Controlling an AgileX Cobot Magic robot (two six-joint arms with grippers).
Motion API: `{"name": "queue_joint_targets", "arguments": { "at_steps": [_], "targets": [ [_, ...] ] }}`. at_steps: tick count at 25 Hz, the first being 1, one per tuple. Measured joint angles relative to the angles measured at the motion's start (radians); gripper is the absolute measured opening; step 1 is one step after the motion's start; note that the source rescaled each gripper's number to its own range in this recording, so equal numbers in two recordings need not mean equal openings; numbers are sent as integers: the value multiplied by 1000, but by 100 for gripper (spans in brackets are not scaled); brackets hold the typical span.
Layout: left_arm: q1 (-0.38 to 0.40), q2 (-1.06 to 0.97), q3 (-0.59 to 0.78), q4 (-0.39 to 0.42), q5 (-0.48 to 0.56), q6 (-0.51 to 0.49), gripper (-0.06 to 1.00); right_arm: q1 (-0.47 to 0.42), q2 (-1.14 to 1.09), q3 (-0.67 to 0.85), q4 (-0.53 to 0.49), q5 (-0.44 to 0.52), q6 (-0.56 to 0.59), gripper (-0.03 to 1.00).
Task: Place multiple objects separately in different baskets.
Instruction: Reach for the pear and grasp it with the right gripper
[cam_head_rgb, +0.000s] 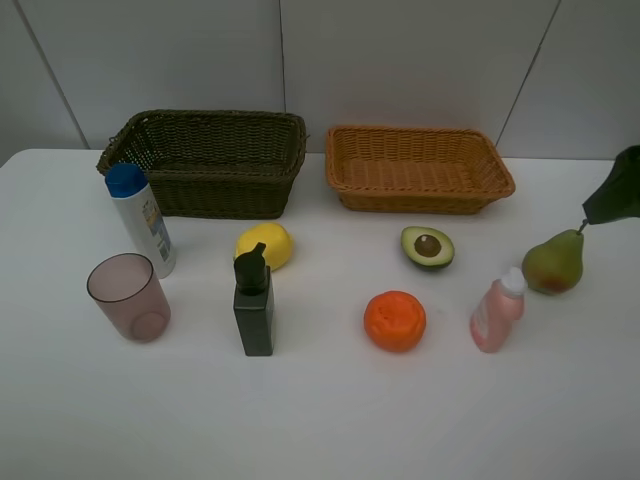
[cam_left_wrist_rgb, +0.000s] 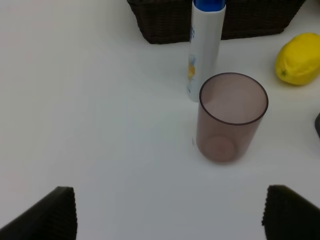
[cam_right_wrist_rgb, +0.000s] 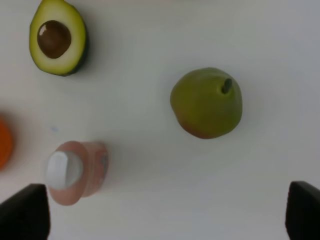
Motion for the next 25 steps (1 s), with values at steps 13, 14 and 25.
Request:
{"name": "queue_joint_targets", "arguments": {
  "at_steps": [13,14,25],
  "targets": [
    [0,0,0,0,0,0,100,-81,324,-64,-2,-141,0,100],
    [0,0,0,0,0,0,100,-81,347,-64,-2,-153,-1,100],
    [0,0,0,0,0,0,100,-105,527,-64,-1,-308,-1,100]
  ]
}}
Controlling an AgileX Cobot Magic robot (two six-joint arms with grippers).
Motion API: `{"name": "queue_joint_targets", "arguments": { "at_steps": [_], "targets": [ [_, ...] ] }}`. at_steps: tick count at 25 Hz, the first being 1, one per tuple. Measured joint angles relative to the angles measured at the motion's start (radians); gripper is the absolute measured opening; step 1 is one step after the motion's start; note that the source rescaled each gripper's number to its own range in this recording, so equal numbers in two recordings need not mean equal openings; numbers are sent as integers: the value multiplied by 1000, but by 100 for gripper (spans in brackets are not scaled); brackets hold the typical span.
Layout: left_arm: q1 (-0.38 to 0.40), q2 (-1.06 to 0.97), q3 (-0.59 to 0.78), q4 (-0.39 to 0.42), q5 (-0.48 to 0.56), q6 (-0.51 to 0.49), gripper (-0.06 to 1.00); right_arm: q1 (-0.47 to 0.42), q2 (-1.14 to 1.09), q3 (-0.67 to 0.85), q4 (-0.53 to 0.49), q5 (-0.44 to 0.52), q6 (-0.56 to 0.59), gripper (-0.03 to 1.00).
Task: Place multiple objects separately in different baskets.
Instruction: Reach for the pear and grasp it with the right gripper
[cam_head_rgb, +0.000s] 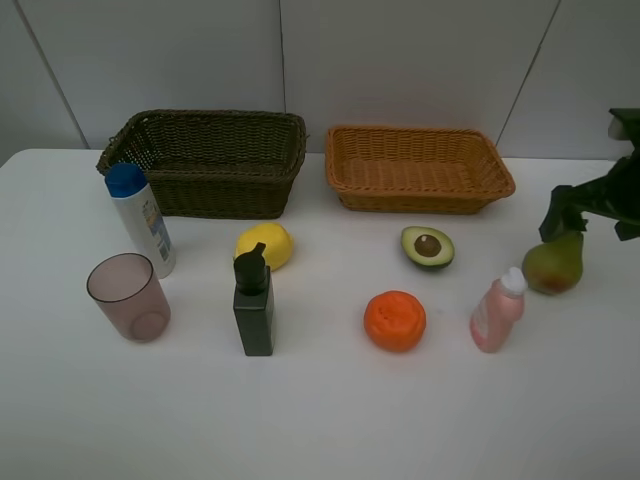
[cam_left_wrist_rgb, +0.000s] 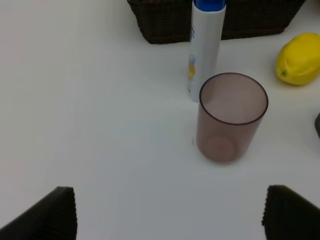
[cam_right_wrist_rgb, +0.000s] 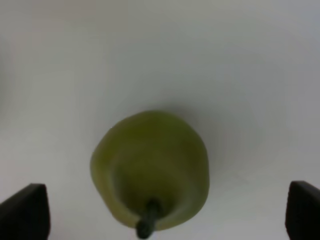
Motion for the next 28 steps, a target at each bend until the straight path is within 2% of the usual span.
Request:
{"name": "queue_joint_targets", "arguments": {
  "at_steps": [9,28],
  "targets": [
    [0,0,0,0,0,0,100,-9,100,-1,-2,-80,0,98],
    [0,0,0,0,0,0,100,-9,195,-3,46,-100,0,97]
  ]
}}
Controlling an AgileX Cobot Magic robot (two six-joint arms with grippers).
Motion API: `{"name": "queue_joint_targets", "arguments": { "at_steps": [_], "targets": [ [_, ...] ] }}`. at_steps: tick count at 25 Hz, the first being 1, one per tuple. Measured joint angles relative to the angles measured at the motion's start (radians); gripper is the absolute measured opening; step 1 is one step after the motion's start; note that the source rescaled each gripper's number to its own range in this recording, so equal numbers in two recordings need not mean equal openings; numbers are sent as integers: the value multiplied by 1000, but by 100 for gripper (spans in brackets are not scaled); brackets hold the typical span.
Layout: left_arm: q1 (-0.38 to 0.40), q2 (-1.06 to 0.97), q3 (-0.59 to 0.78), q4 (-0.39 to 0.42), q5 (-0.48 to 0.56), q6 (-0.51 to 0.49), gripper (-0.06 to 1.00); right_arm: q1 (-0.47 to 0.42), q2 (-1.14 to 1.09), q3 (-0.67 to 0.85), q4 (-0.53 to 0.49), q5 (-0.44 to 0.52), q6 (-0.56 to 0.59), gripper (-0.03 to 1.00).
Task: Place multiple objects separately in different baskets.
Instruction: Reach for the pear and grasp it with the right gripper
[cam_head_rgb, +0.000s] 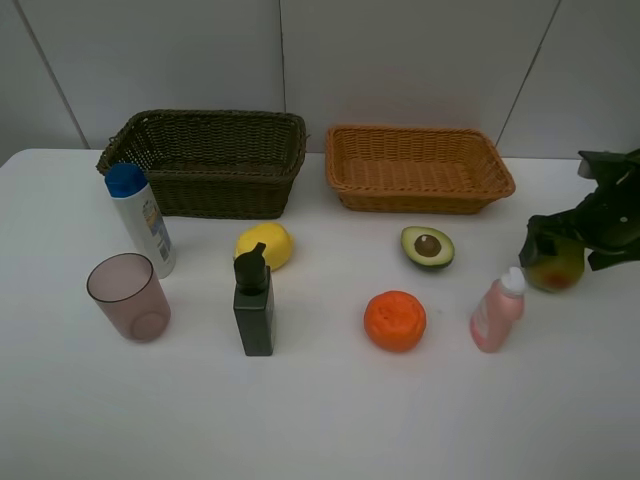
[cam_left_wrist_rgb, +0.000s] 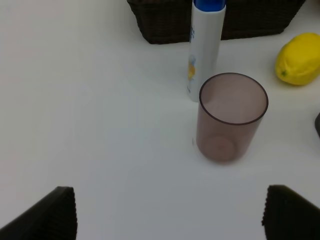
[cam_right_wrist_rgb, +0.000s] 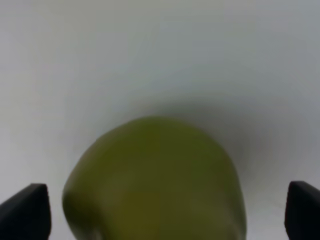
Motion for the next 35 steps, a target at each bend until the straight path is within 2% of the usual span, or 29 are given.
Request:
{"name": "queue_joint_targets", "arguments": {
  "at_steps": [9,11,14,15,35],
  "targets": [
    [0,0,0,0,0,0,100,0,0,-2,1,-13,0,94],
    [0,0,0,0,0,0,100,0,0,-2,1,-13,-1,86],
    [0,0,0,0,0,0,100,0,0,-2,3,-13,-1,62],
    [0,0,0,0,0,0,100,0,0,-3,4,-13,-1,60],
    [0,0,0,0,0,0,100,0,0,-3,4,-13,-2,60]
  ]
}}
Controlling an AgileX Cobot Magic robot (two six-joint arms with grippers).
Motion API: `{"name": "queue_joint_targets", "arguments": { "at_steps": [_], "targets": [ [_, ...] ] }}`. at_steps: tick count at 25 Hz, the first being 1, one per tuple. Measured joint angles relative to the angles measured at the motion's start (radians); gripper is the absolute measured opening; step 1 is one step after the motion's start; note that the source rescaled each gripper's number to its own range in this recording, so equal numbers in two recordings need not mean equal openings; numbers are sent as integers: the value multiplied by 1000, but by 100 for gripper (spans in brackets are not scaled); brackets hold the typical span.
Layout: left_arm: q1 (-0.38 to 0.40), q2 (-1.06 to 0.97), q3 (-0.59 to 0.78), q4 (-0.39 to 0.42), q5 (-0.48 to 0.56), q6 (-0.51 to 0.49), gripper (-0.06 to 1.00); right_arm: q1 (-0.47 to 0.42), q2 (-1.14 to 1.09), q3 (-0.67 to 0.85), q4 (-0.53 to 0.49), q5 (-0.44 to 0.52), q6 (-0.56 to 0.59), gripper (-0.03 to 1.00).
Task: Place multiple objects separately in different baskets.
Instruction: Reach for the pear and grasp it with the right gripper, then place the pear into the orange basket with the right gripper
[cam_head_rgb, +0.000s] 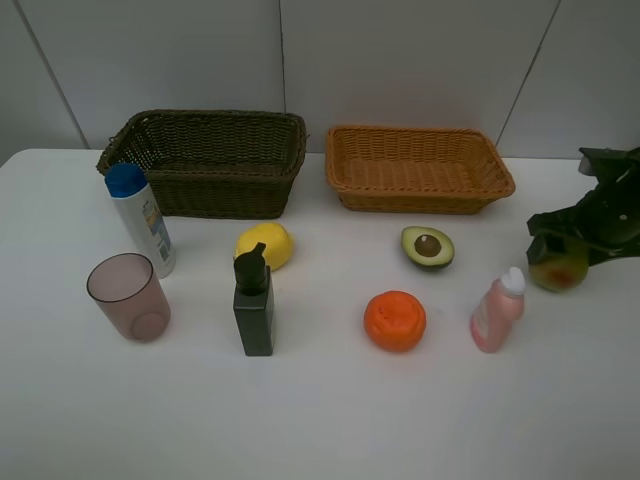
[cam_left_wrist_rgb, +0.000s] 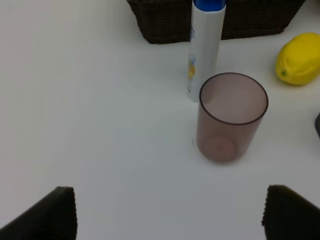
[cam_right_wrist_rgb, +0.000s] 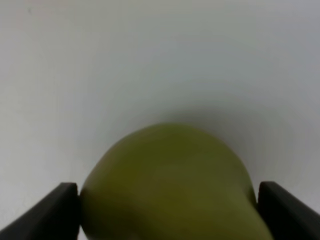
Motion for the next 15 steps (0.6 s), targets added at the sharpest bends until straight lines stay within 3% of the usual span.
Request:
{"name": "queue_joint_targets", "arguments": {
  "at_steps": [15],
  "targets": [
    [0,0,0,0,0,0,100,0,-86,-13,0,89,0,60]
  ]
}}
